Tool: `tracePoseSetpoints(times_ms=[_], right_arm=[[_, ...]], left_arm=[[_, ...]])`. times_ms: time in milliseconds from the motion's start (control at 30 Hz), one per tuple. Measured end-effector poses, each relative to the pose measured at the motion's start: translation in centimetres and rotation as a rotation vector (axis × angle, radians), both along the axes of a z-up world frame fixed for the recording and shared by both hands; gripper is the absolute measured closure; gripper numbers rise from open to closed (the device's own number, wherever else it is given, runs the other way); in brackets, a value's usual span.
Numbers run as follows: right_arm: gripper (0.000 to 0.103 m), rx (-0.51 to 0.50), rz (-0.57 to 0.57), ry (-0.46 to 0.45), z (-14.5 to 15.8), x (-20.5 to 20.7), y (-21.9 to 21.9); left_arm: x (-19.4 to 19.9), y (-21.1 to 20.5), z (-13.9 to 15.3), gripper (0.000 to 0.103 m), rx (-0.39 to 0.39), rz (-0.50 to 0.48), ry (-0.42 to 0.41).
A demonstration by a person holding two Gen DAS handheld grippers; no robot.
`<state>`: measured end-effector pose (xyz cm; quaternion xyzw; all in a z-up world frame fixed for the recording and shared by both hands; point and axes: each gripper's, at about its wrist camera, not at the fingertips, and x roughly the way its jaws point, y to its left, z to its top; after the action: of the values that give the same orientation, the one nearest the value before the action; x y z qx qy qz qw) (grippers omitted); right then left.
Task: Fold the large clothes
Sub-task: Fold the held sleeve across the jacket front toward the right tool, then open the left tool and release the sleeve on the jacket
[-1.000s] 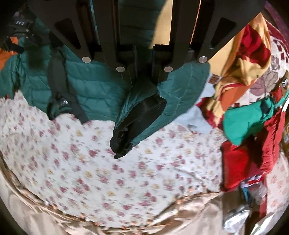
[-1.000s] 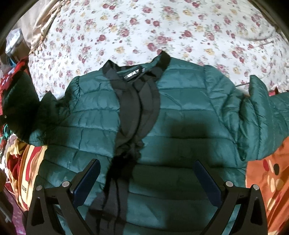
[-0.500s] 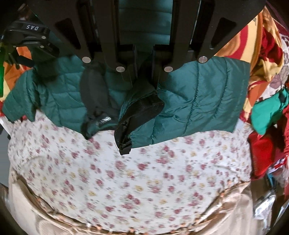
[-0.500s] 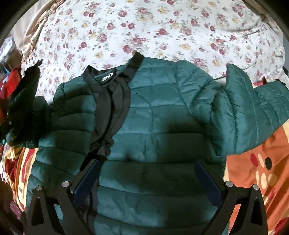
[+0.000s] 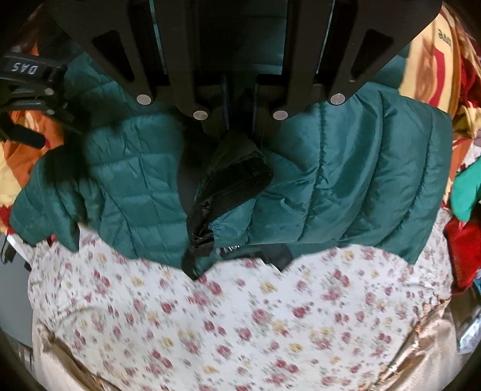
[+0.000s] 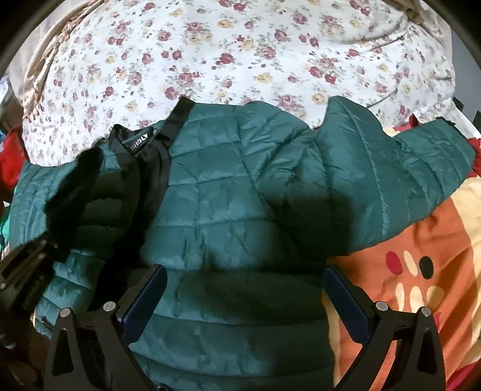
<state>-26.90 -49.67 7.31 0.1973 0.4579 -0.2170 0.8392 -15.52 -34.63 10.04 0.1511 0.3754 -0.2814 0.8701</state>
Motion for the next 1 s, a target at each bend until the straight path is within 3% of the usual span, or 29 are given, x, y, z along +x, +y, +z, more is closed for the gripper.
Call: tracePoseSetpoints(times_ms=[300,400,500,633,700,1000], right_arm=[[0.0,0.026,-0.027,0.008,-0.8,-1.2,-1.1],[0.0,0.029,-0.03,0.007,-0.8,-1.4,-1.1],[0.0,0.03,-0.029,0.007,-0.6,-1.5,-0.9],[0.0,0.027,-0.024,-0.001,-0.1,-1.6,-0.4],[0.0,0.025,-0.02,-0.004,0.1,-1.6,-0.1],[0.0,0.04,0.023,-0.022,1.2,-0.5,2.3]], left_arm=[[-0.9,-1.7,-3.4,0.092,0.052,-0.013,0.062],[-1.2,-1.6,-3.7,0.086,0.053,-0.006,0.066],[-1.4,-1.4,-3.5,0.068,0.061,-0.014,0.07],[-1.9,-0.1,-2.0,0.043,0.024,-0.013,0.059],[-2.2,0.6,-0.9,0.036,0.006,-0.011,0.039],[-2.4,5.2,3.1,0.035,-0.004,0.024,-0.06]])
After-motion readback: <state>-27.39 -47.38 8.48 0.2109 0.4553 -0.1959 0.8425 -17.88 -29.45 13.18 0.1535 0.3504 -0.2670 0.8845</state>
